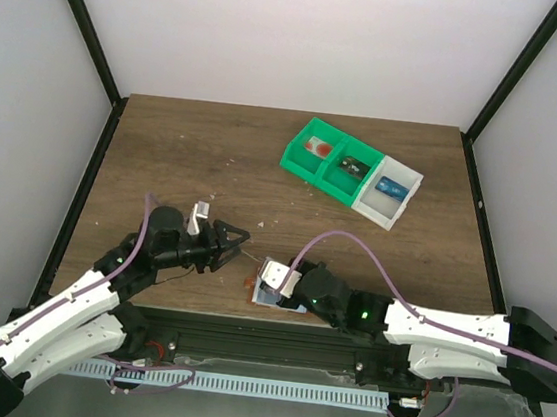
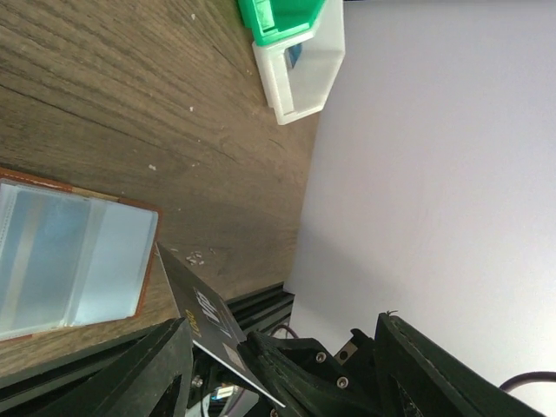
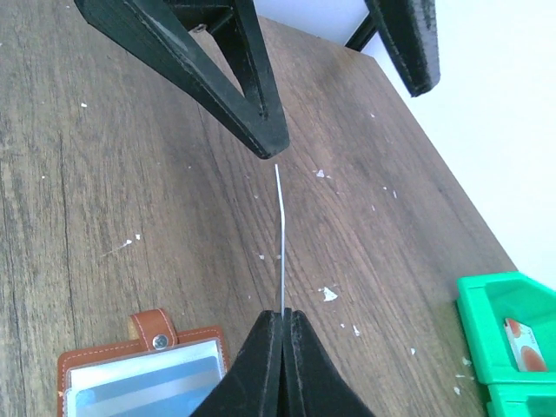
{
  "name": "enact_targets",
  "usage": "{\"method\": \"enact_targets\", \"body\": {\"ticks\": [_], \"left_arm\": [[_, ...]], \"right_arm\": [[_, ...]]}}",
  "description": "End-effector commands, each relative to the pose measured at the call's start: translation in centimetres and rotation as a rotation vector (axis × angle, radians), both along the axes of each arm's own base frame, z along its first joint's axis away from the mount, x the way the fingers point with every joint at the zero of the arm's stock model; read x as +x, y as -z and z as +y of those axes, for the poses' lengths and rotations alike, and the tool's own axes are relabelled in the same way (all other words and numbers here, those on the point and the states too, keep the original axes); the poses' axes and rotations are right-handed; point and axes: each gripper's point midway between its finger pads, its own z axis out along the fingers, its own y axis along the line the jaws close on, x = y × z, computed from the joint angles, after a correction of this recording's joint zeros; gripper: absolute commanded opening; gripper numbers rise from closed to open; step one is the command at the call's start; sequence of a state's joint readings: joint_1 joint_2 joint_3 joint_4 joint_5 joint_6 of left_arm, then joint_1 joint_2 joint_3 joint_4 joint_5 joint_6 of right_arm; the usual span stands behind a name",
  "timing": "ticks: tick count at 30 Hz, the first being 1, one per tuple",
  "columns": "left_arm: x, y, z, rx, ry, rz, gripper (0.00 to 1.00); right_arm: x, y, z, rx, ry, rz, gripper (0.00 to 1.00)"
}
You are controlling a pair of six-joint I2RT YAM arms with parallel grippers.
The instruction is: Take the credit cards out of the card holder
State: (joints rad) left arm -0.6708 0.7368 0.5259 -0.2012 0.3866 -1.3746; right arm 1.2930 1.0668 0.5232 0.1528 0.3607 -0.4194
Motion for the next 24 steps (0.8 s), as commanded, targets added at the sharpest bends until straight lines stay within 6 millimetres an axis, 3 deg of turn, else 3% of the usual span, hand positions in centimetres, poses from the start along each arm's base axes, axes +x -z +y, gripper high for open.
{"method": "enact_targets", "body": {"ticks": [1,17,24], "left_arm": [[0.0,-0.9,-0.2,-0.055,-0.006,0.009,0.59],[-0.9,1.3,-1.0,-0.112,0.045,0.074,0.51],[-1.3,2.1,-1.5,-0.16,0.064,0.123,0.57]], "right_arm": [[-0.1,-2.1,0.0,0.012,-0.015,-0.06,0.01],[0.6,-3.1,1.8,0.047,-0.001,-0.076,0.01],[0.9,-1.8,1.2,0.002,0.014,-0.09,0.0]]}}
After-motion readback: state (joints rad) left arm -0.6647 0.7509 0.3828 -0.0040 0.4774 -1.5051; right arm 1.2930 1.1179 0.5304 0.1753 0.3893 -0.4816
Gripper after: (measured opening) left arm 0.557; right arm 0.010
